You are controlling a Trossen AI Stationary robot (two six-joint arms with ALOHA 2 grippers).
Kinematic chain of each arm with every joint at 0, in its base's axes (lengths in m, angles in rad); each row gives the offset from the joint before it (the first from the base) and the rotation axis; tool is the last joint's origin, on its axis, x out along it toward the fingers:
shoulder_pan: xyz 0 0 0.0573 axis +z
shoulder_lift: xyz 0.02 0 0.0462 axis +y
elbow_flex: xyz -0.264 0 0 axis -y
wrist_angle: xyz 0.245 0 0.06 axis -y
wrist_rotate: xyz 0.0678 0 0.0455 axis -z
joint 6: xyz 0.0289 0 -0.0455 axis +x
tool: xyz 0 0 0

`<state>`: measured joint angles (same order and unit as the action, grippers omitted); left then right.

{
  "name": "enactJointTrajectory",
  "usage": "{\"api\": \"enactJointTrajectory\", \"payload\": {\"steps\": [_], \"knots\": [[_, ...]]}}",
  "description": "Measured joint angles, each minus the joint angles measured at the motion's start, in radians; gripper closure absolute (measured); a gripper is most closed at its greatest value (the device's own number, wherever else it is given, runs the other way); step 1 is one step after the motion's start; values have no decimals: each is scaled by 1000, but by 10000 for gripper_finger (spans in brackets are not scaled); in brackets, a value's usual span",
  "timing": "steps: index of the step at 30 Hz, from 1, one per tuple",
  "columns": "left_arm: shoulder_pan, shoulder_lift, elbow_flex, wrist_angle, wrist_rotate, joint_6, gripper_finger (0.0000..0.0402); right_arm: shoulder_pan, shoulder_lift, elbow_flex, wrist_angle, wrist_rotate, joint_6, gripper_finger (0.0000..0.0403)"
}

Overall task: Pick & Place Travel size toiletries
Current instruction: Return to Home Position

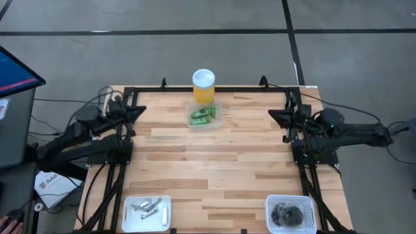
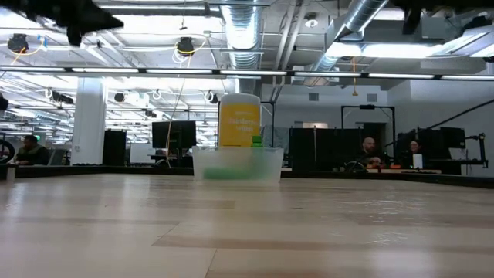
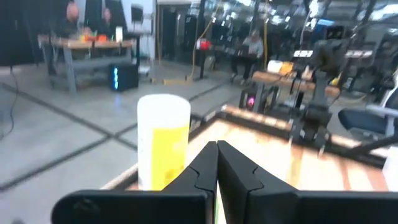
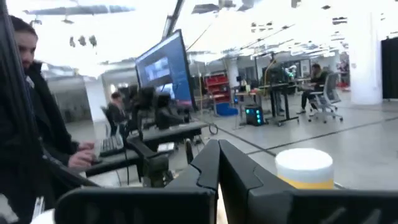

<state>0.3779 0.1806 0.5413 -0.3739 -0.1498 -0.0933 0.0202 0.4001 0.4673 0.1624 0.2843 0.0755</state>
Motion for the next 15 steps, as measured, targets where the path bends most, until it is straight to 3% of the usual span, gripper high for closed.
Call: {"api": "enactJointTrajectory", "payload": {"steps": [7, 15], "knots": [[0, -74, -161, 17, 0, -40, 401, -2, -111, -242, 177, 5, 57, 402], [-16, -180, -263, 41, 8, -42, 401, -6, -238, -347, 189, 13, 48, 403]]}}
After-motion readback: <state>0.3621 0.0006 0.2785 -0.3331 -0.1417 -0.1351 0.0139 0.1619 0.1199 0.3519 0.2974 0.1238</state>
